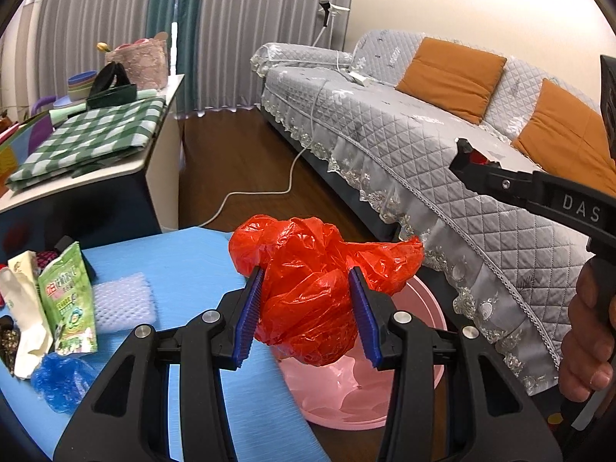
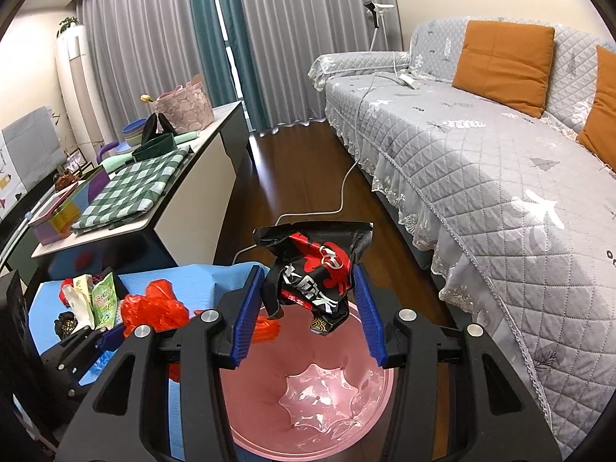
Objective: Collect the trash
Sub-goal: 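Open both tools to drop the wrapper and red bag into the bin, then move both open tools back over the table, then grasp the green detergent pouch with the right tool while the left tool grasps the black cloth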
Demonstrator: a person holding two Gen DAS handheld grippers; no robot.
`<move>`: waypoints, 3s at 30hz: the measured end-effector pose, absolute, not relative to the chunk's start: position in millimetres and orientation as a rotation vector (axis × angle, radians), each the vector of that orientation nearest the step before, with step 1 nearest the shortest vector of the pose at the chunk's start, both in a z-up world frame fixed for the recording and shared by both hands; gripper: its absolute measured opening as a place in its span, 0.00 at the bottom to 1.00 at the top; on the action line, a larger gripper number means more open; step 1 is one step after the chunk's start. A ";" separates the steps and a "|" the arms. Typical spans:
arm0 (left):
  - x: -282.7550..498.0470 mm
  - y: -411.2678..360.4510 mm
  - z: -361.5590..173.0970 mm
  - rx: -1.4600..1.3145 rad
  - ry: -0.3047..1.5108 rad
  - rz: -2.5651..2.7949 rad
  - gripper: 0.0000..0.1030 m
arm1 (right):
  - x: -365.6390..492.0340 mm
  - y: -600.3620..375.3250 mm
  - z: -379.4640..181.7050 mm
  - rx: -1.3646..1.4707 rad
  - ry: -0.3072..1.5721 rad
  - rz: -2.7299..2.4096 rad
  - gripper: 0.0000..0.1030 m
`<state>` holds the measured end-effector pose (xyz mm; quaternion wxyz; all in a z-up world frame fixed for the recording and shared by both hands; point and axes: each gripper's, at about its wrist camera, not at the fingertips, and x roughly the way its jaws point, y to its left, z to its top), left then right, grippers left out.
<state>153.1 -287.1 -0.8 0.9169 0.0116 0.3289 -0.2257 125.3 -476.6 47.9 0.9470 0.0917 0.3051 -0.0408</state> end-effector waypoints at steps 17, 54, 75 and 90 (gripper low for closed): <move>146.4 -281.9 -5.8 0.012 0.703 -0.494 0.58 | 124.6 -471.8 48.2 0.182 0.621 -0.077 0.68; 88.6 -94.6 27.1 -0.112 0.603 -0.260 0.54 | 101.5 -337.2 62.5 0.190 0.526 0.161 0.44; 103.0 7.4 -14.7 -0.088 0.573 -0.028 0.45 | 155.0 -263.4 2.5 0.230 0.682 0.295 0.38; 133.9 58.9 -46.3 -0.183 0.646 0.071 0.45 | 197.3 -212.6 -46.8 0.266 0.850 0.381 0.39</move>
